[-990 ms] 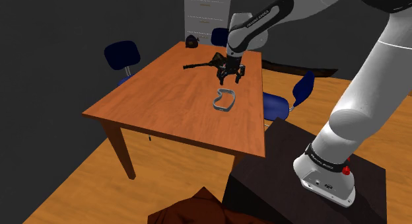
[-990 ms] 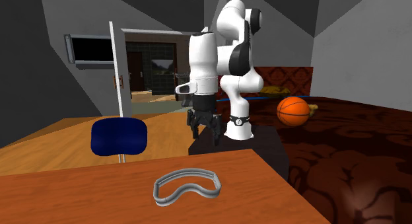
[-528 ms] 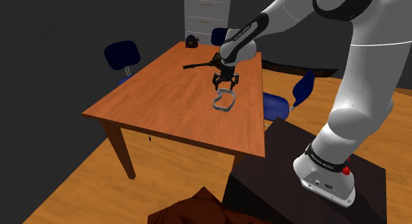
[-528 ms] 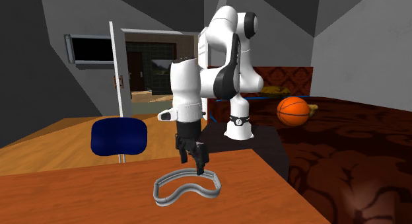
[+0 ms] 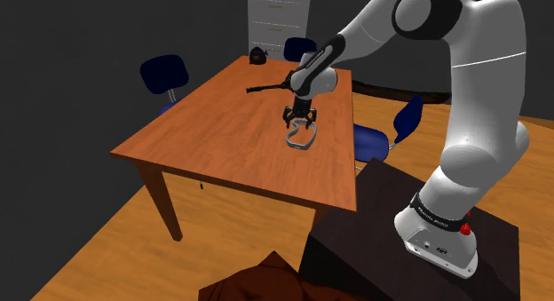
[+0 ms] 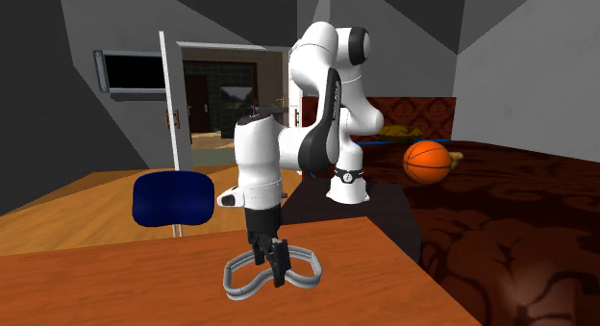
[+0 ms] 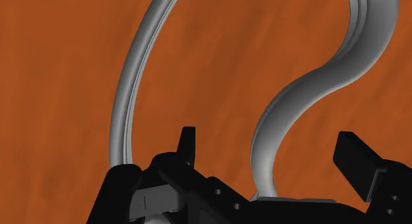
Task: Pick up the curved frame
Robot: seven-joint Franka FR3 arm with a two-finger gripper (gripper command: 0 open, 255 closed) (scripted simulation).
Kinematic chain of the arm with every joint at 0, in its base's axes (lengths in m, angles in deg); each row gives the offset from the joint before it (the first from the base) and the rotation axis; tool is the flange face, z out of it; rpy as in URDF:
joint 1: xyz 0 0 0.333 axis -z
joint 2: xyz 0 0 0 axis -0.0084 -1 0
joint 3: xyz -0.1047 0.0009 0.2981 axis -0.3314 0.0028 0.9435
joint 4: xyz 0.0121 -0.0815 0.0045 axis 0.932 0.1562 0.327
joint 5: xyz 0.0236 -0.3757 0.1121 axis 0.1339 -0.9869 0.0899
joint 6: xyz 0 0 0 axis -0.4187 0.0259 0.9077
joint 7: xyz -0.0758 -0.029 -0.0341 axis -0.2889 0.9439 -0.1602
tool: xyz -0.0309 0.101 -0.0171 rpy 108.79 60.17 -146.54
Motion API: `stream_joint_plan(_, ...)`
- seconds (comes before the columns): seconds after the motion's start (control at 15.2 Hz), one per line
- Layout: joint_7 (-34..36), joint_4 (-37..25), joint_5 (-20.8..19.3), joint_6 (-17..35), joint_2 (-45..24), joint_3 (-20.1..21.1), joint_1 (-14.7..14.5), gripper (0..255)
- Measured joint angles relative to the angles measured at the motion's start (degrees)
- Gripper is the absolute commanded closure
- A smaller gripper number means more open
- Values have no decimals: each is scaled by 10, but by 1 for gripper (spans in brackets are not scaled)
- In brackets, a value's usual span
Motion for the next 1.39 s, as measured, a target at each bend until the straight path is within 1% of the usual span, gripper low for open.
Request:
stream_joint_plan(0.2,-3,-3,2,16,-20,2,1,0)
stream_joint_plan(0.26,-4,-3,3,19,-22,2,2,255)
stream_joint_plan(0.92,-4,-3,3,20,-23,1,2,255)
stream_joint_plan(1.39,2,0,-1,-13,14,-1,-1,255)
